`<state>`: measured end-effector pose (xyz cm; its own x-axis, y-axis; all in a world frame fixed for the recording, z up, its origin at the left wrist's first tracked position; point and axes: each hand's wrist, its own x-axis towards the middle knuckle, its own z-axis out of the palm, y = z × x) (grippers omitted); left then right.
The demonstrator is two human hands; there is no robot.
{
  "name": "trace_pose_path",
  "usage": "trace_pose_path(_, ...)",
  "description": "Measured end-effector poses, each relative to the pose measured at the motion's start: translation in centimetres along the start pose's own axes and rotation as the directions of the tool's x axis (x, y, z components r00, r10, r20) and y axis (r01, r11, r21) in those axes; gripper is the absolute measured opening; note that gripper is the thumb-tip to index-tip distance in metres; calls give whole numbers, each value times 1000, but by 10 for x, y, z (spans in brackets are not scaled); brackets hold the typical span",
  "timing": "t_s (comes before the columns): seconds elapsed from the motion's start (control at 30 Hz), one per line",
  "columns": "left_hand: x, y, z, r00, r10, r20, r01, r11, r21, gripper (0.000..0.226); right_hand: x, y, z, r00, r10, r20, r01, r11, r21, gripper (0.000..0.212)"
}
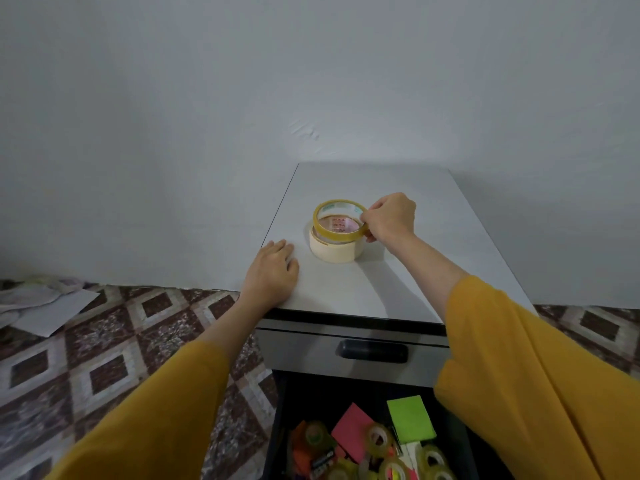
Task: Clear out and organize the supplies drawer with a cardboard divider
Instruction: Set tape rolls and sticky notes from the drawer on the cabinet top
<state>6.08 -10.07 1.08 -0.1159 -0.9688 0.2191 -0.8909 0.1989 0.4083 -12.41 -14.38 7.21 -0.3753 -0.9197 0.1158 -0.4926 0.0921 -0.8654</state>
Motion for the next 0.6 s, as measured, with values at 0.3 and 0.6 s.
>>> trace_pose_path(0.3, 4, -4, 4, 999, -43, 17, 44, 999, -23, 46, 0, 4, 4, 999, 20, 26, -18, 999, -48, 13)
trace_pose_path(0.6, 5, -7, 6, 999, -40, 3, 40, 999, -31, 46, -2, 4, 5, 997, 53, 49, -51, 998, -27, 16)
